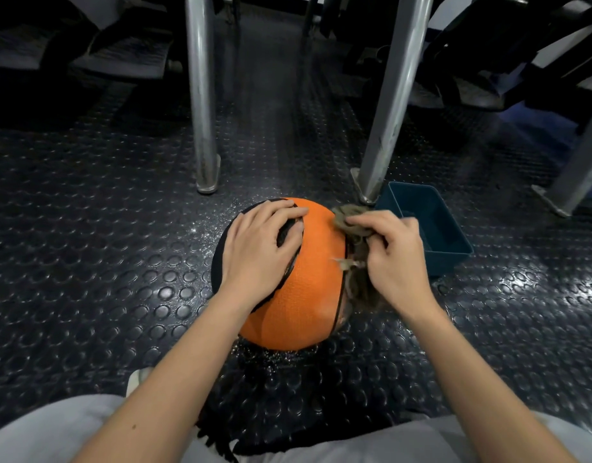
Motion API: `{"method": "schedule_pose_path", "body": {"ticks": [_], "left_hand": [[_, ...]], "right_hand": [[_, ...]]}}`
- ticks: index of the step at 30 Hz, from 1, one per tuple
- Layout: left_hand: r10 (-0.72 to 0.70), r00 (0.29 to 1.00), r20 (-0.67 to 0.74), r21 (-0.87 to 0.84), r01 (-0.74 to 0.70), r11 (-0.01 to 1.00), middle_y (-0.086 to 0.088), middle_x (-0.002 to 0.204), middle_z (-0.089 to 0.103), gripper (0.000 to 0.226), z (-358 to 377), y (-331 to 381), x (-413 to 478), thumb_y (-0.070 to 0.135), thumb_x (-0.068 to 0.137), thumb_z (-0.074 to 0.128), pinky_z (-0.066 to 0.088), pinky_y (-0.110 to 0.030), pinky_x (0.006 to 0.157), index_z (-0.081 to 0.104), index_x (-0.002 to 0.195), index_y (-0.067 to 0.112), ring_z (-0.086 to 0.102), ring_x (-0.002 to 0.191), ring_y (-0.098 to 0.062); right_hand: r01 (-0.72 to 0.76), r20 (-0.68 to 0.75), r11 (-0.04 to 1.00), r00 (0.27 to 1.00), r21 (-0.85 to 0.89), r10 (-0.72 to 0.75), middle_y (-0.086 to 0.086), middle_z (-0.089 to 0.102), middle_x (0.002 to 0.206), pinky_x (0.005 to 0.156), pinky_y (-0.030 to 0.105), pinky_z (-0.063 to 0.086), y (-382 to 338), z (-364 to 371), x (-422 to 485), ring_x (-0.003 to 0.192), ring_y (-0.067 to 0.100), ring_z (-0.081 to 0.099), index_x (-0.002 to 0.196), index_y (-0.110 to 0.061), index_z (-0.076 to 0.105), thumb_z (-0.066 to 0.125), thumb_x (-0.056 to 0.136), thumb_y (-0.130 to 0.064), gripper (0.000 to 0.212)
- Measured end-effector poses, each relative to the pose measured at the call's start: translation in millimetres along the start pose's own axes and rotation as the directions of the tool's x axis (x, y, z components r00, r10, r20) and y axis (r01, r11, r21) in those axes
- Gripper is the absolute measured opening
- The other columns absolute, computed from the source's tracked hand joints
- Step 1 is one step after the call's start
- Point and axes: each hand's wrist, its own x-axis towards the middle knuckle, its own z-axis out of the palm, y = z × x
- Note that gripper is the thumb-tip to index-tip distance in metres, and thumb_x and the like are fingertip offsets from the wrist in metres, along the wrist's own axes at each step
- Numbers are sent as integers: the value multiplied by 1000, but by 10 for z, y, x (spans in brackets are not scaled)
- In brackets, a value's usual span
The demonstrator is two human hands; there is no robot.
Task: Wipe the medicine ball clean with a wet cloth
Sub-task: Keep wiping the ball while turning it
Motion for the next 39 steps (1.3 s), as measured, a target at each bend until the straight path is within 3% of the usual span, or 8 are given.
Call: {"method": "schedule_pose_path", "body": {"ticks": [5, 11, 16, 19, 25, 28, 33, 39], "left_hand": [[9, 1000, 5, 11, -10, 1000, 22, 132, 49, 39, 17, 22, 3, 47, 90, 34, 23, -39, 112, 58, 120, 41, 37, 129, -6], [14, 1000, 18, 0, -14, 1000, 24, 133, 48, 39, 3, 9, 5, 49, 90, 34, 21, -37, 113, 57, 121, 42, 35, 129, -3], [6, 1000, -23, -12, -7, 1000, 23, 129, 51, 37, -1, -21, 35, 46, 89, 38, 24, -30, 108, 60, 118, 40, 40, 123, -3], [14, 1000, 1, -1, -14, 1000, 22, 131, 50, 38, 9, 0, 30, 47, 89, 36, 22, -32, 110, 59, 119, 41, 38, 125, -3], [18, 1000, 21, -16, -18, 1000, 31, 127, 44, 33, -28, -30, 0, 47, 93, 38, 17, -26, 109, 56, 121, 43, 34, 128, -1], [8, 1000, 7, -35, -8, 999, 30, 124, 46, 38, -35, -50, 34, 50, 88, 36, 18, -21, 103, 58, 118, 43, 37, 124, 1], [52, 998, 18, -5, -52, 999, 22, 131, 52, 47, -15, -43, 47, 54, 85, 31, 18, -20, 102, 60, 119, 40, 38, 126, -3], [21, 999, 50, -33, -20, 999, 25, 132, 48, 40, -38, -40, 27, 51, 88, 35, 17, -25, 107, 57, 121, 42, 35, 129, -2]], "right_hand": [[211, 12, 977, 977, -11, -211, -12, 60, 102, 82, 8, 29, -86, 123, -115, 87, 16, 38, 97, -15, 72, 41, 80, 8, 42], [-225, 7, 974, 974, -4, 225, -9, 62, 99, 87, 9, 32, 442, 60, 15, 102, 29, 48, 97, -23, 69, 39, 82, 19, 53], [169, -20, 985, 985, 44, -169, -14, 59, 100, 80, 5, 27, -161, 1, -14, 87, 12, 37, 97, -15, 72, 40, 80, 9, 44], [247, 22, 969, 969, 14, -247, -16, 56, 104, 84, 7, 28, -93, 124, -128, 87, 14, 37, 99, -16, 71, 38, 82, 3, 42], [-222, 67, 973, 974, 58, 218, -6, 63, 99, 84, 2, 36, 434, -51, 60, 105, 21, 59, 99, -13, 71, 42, 83, 18, 46], [-58, -40, 995, 997, 81, 61, -15, 63, 101, 83, 0, 29, 136, -169, 129, 99, 12, 53, 100, -20, 70, 44, 83, 16, 48], [278, 62, 959, 958, 48, -281, -15, 60, 101, 85, 8, 29, -148, 65, -110, 90, 16, 44, 94, -17, 73, 39, 80, 3, 42], [-149, 54, 985, 988, 82, 145, -16, 63, 97, 97, 36, 43, 416, -2, 22, 103, 26, 56, 91, -33, 67, 43, 82, 18, 56]]}}
